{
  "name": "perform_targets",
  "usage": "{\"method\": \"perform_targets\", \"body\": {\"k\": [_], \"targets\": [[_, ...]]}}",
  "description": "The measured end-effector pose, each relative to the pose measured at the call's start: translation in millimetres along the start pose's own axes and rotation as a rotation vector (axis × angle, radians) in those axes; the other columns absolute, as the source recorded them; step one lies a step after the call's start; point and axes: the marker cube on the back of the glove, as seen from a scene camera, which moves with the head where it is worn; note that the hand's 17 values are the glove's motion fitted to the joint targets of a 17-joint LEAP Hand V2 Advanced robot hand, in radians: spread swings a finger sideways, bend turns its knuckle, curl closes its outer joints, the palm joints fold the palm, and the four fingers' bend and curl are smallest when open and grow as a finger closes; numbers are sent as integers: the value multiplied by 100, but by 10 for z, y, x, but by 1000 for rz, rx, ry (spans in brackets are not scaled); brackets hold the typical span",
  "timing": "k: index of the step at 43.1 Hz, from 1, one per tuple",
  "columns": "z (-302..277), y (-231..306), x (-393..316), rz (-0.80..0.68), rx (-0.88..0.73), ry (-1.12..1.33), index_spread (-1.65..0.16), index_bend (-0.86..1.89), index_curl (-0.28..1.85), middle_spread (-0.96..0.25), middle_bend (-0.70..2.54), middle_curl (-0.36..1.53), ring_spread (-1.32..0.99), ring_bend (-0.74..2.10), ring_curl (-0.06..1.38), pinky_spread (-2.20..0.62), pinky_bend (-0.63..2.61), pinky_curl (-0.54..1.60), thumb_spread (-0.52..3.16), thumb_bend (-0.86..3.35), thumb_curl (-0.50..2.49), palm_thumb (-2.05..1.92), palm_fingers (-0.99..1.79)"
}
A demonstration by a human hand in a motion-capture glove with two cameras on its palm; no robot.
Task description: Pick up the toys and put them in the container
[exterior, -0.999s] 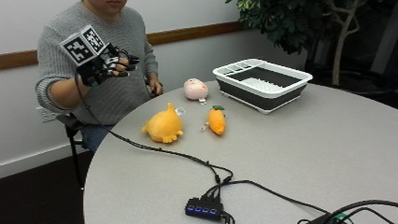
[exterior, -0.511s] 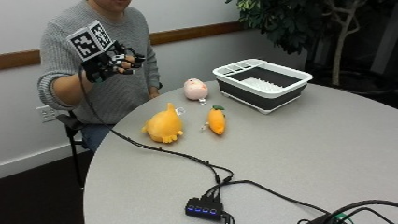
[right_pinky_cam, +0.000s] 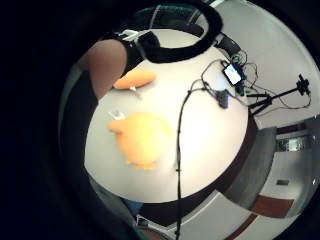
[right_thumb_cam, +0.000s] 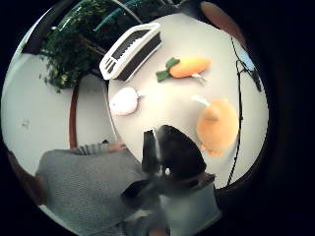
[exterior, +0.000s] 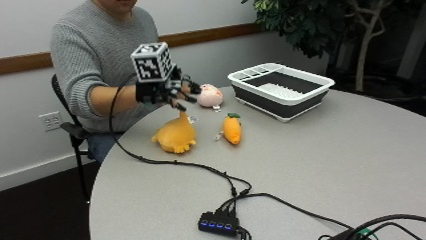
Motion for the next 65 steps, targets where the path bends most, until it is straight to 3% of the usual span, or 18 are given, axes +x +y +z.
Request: {"method": "perform_targets", "body": {"k": [5, 8, 11, 19, 23, 27, 28, 32, 45, 51, 55, 60, 65], "targets": [[557, -152, 537, 169, -125, 19, -37, 18, 27, -20, 17, 19, -23, 48, 20, 0, 88, 34, 136, -1, 25, 0, 7], [1133, 33, 514, 185, -216, 0, -37, 18, 28, -19, 17, 20, -22, 46, 20, 0, 90, 35, 135, -1, 26, 1, 4], [1543, 240, 325, 184, -178, -26, -37, 19, 29, -19, 15, 21, -19, 38, 19, 1, 93, 36, 135, 0, 27, 3, -8], [1559, 220, 267, 187, -191, 17, -41, 27, 33, -20, 17, 22, -18, 36, 18, 2, 91, 35, 133, 0, 30, 9, 5], [1546, 165, 271, 186, -125, 41, -42, 30, 34, -21, 22, 24, -22, 44, 20, 1, 86, 32, 135, 2, 33, 15, 25], [1481, 73, 269, 170, 13, 43, -42, 25, 33, -24, 38, 29, -31, 59, 22, -8, 78, 29, 137, 9, 38, 29, 53], [1447, 39, 272, 161, 46, 38, -42, 27, 34, -25, 41, 31, -34, 69, 26, -15, 83, 31, 134, 14, 42, 39, 76], [1179, -131, 302, 132, 126, -4, -45, 43, 38, -26, 57, 37, -41, 80, 29, -25, 78, 29, 122, 20, 51, 54, 116], [-238, -615, 333, 70, 293, -9, -42, 70, 62, -22, 84, 54, -47, 103, 47, -35, 87, 40, 89, 20, 69, 60, 111], [-436, -1034, -154, -71, 253, -131, -42, 74, 68, -20, 89, 59, -48, 107, 51, -37, 91, 43, 77, 20, 75, 59, 106], [-424, -1570, -868, -162, 226, -186, -41, 76, 71, -19, 92, 62, -49, 108, 52, -37, 93, 44, 69, 19, 79, 59, 104], [-195, -2214, -1945, -264, 174, -120, -41, 77, 76, -18, 91, 64, -49, 108, 54, -38, 96, 46, 61, 19, 84, 58, 97], [-69, -2601, -2510, -329, 135, -40, -41, 78, 79, -18, 90, 67, -50, 108, 56, -38, 97, 47, 54, 18, 88, 57, 90]]}}
